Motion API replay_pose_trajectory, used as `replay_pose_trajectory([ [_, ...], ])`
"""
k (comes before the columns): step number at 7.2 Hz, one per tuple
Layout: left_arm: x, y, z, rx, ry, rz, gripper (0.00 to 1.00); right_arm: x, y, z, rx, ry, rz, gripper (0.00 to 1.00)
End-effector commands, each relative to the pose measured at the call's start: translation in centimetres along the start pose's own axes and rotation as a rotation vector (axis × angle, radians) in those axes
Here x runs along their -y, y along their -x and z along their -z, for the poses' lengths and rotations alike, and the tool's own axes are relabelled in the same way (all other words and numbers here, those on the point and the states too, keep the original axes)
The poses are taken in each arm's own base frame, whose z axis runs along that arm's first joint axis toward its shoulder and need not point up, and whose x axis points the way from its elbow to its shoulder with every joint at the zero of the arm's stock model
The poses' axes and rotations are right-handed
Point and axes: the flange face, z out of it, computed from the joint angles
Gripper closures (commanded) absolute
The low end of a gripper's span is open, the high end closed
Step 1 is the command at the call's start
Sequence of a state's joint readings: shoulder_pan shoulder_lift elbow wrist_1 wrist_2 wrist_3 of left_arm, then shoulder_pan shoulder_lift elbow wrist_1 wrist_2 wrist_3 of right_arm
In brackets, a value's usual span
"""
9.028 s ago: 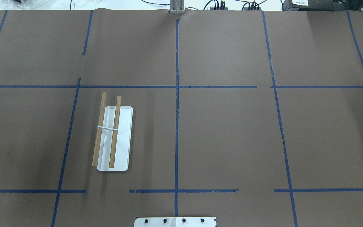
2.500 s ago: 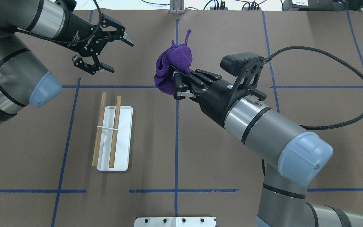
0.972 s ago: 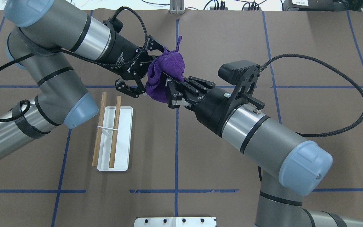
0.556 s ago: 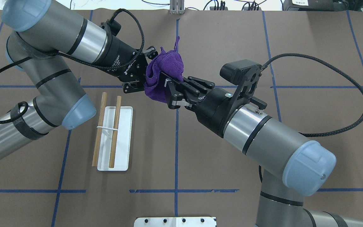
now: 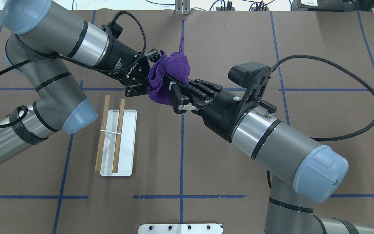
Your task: Hang towel on rack
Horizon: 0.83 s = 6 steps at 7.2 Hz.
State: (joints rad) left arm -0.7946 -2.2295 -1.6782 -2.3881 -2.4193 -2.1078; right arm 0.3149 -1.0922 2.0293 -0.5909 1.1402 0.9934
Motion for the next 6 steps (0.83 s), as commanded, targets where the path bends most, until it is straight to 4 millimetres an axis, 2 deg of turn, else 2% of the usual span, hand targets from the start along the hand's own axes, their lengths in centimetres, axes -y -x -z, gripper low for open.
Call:
replay_pose_trajectory([
  [1,0.1,0.1,0.0,0.003,0.0,0.002,1.0,0.1,0.9,0.7,0.016,0.0,-0.018,0.0],
  [3,0.3,0.4,0.1,0.006,-0.002,0.007,1.0,0.2,0.8,0.9,0.017,0.008,-0.008,0.0],
  [4,0.4,0.3,0.2,0.005,-0.005,0.007,1.0,0.9,1.2,1.8,0.046,0.026,-0.011,0.0],
  [6,0.3,0.3,0.3,0.006,-0.002,0.009,1.0,1.9,0.4,4.8,0.064,0.068,0.0,0.0],
])
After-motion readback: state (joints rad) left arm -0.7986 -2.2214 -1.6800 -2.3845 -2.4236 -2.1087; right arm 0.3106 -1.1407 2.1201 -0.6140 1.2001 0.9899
